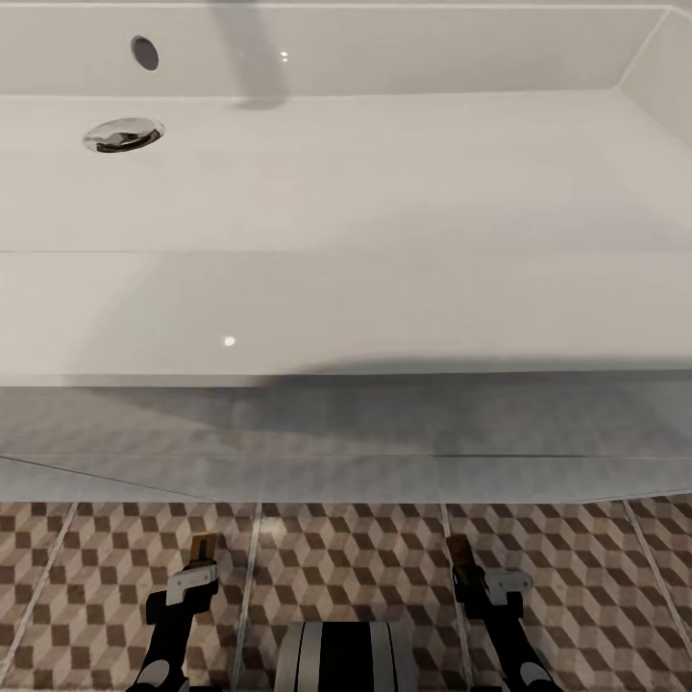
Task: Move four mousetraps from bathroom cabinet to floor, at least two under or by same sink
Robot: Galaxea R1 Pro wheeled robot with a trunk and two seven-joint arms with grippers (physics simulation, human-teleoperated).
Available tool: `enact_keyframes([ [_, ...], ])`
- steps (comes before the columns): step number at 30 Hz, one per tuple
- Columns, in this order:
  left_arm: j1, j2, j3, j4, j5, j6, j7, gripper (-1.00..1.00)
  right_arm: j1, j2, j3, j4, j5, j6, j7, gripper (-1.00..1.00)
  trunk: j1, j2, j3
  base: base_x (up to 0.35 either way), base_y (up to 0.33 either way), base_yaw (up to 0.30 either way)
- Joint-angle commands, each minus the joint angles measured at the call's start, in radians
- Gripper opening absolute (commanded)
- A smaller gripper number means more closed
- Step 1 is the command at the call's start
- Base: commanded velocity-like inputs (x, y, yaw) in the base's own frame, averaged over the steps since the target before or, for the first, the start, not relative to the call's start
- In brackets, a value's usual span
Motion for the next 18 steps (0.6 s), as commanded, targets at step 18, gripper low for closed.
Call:
enact_keyframes([
  [18,-0.001,0.000,-0.009,0.000,0.008,-0.003,0.006,-1.00,-0.001,0.000,-0.007,0.001,0.008,-0.004,0.003,-1.00,0.002,-0.001,-0.020,0.000,0.000,0.000],
])
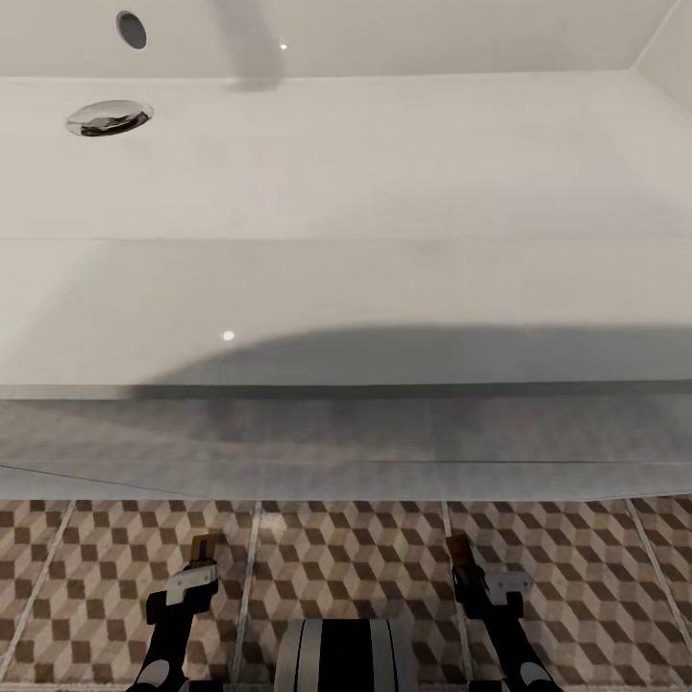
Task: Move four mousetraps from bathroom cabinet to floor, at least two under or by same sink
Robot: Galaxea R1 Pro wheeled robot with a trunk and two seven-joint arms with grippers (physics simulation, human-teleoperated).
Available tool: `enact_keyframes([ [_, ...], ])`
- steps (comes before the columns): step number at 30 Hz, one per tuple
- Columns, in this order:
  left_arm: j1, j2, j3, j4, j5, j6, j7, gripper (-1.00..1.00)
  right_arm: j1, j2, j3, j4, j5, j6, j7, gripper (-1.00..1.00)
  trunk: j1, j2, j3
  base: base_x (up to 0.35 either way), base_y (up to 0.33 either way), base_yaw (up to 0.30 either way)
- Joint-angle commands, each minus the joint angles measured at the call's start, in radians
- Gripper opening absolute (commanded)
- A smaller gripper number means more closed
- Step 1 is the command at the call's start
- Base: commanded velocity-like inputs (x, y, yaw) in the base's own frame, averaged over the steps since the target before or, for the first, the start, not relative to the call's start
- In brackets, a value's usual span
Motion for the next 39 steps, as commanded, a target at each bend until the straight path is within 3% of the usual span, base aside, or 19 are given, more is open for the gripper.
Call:
enact_keyframes([
  [1,-0.001,0.001,-0.009,0.000,0.009,-0.003,0.007,-1.00,-0.001,0.000,-0.007,0.001,0.008,-0.004,0.003,-1.00,0.000,0.000,0.000,0.000,0.000,0.000],
  [39,-0.001,0.002,-0.009,0.000,0.009,-0.003,0.006,-1.00,-0.001,0.000,-0.007,0.002,0.008,-0.005,0.003,-1.00,0.001,-0.001,-0.012,0.000,0.000,0.000],
])
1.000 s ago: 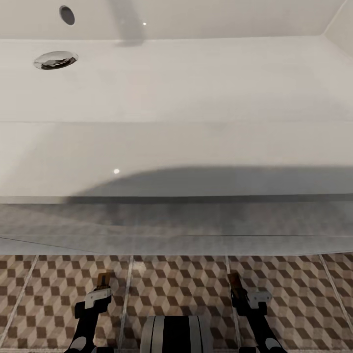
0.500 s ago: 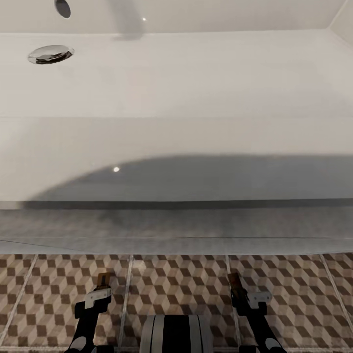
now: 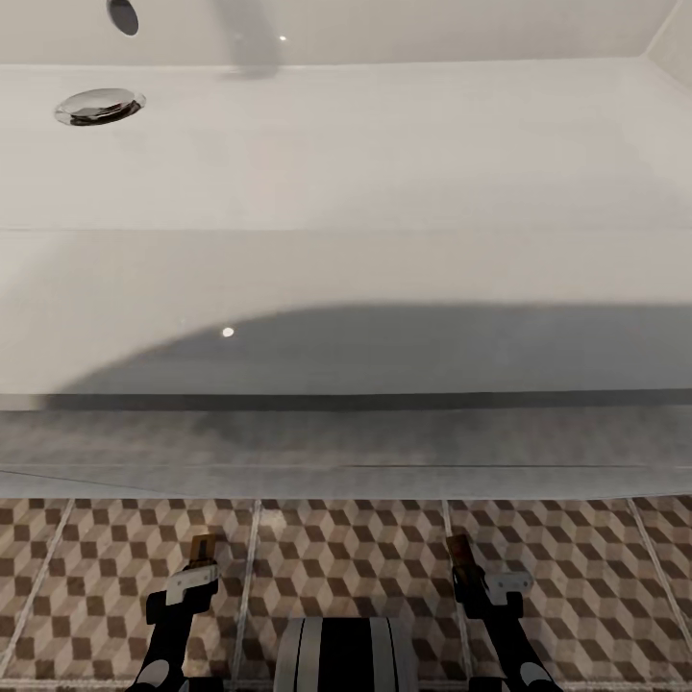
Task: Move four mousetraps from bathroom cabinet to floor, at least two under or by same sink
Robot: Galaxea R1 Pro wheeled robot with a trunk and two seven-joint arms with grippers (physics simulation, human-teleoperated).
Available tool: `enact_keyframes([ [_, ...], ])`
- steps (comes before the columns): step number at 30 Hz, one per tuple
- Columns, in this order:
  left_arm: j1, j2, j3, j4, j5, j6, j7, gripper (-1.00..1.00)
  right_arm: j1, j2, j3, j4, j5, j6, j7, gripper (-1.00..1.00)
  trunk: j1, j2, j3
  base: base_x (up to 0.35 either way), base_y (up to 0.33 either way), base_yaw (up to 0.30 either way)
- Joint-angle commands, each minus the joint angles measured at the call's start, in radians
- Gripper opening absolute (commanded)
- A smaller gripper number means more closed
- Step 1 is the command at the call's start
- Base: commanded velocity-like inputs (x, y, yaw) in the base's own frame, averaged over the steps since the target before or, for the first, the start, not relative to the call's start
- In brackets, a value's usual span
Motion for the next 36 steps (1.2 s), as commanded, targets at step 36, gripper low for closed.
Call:
enact_keyframes([
  [36,-0.010,0.013,-0.009,-0.037,0.008,0.001,-0.001,-1.00,-0.006,0.000,-0.011,-0.046,0.002,-0.082,0.001,-1.00,0.000,0.000,0.000,0.000,0.000,0.000],
])
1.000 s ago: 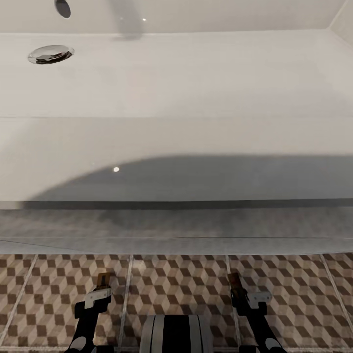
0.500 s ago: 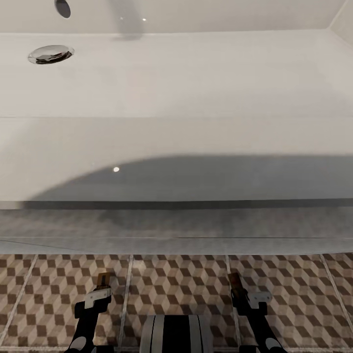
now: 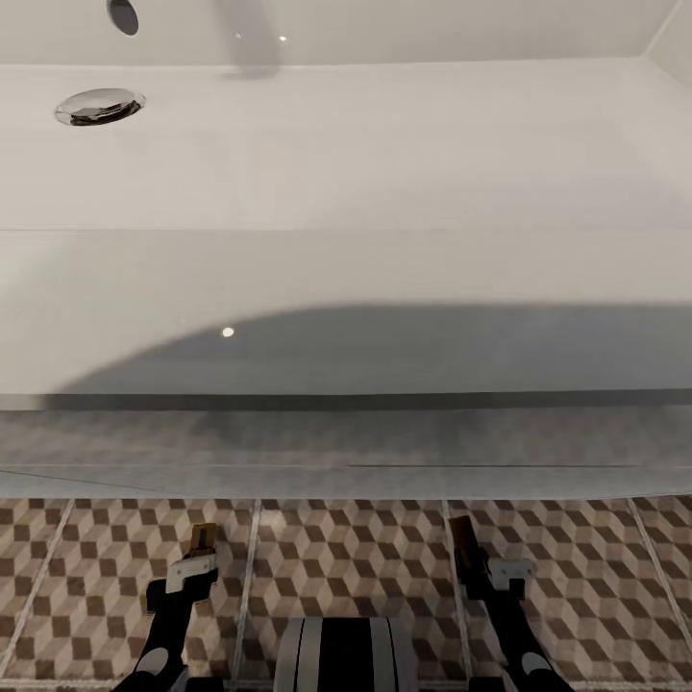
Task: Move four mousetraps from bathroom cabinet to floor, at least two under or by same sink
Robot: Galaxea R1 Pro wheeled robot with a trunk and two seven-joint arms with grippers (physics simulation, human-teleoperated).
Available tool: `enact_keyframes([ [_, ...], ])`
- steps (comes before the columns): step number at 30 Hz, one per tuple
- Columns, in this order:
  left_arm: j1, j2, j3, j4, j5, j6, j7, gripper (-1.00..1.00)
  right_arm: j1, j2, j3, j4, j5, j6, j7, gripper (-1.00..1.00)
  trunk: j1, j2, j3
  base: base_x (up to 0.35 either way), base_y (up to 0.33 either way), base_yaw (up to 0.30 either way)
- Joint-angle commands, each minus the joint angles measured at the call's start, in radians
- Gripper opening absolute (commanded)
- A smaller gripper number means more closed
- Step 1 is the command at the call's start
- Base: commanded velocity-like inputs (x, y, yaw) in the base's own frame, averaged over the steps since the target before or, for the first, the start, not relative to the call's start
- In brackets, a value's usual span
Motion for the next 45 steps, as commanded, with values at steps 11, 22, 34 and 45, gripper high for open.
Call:
enact_keyframes([
  [11,-0.062,0.000,-0.009,-0.015,0.011,0.074,0.005,-1.00,-0.036,0.002,-0.007,0.000,0.008,-0.004,0.003,-1.00,0.000,0.000,-0.001,0.000,0.000,0.000],
  [22,-0.083,-0.047,-0.013,-0.024,0.009,0.074,0.005,-1.00,-0.055,0.002,-0.006,0.000,0.007,-0.006,0.003,-1.00,0.000,0.000,-0.001,0.000,0.000,0.000],
  [34,-0.083,-0.067,-0.013,-0.006,0.008,-0.019,0.007,-1.00,-0.057,0.004,-0.004,0.016,0.006,-0.087,0.003,-1.00,0.000,0.000,-0.001,0.000,0.000,0.000],
  [45,-0.083,-0.093,-0.012,0.016,0.009,-0.072,0.016,-1.00,-0.058,0.015,-0.003,0.041,0.011,-0.144,0.003,-1.00,0.000,0.000,-0.001,0.000,0.000,0.000],
])
